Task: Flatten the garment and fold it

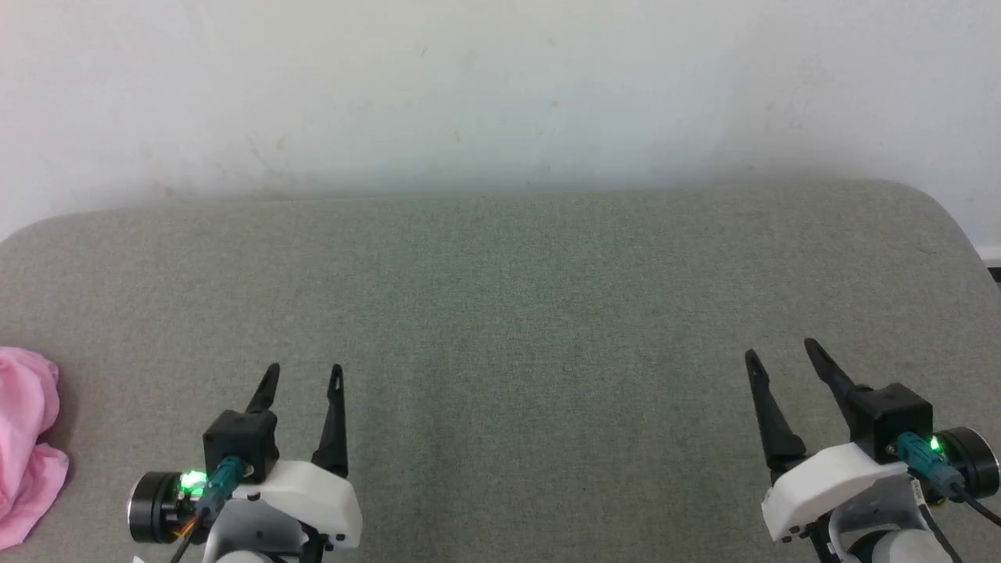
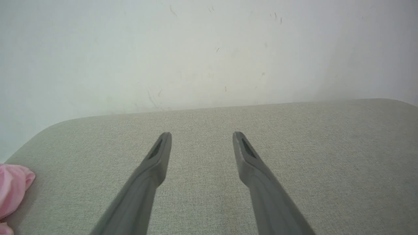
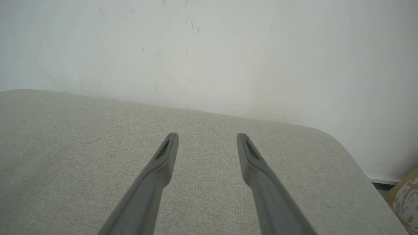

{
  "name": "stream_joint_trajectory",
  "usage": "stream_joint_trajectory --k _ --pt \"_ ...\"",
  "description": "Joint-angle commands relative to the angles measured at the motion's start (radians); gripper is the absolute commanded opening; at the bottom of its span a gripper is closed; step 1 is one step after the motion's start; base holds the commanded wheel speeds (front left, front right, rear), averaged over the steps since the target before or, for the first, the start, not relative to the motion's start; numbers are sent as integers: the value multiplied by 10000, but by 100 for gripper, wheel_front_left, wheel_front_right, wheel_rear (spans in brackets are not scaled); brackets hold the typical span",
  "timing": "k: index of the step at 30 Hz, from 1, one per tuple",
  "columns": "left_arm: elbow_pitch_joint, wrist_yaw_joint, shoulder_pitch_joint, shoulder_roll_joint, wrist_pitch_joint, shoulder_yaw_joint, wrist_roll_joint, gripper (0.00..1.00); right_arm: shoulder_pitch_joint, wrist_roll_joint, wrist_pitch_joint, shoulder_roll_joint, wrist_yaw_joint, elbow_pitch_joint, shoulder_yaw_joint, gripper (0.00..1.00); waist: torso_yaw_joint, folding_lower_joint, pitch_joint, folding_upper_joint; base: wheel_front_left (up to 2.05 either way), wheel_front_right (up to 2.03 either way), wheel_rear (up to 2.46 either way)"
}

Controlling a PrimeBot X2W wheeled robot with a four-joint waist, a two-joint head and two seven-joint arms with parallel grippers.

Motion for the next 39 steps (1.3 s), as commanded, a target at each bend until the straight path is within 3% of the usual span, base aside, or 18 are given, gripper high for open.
stream_joint_trajectory --k 1,21,39 --pt "51 -10 -28 -3 -103 -65 -131 100 21 65 -82 5 0 53 -43 100 -3 0 -2 0 0 0 0" --pt "201 18 -168 -7 -521 -229 -658 100 100 257 -436 12 -1 99 -205 100 181 0 -9 0 0 0 0" --pt "308 82 -220 -10 -878 -168 -1100 100 215 373 -590 17 -3 -191 -251 100 1264 0 -28 0 0 0 0"
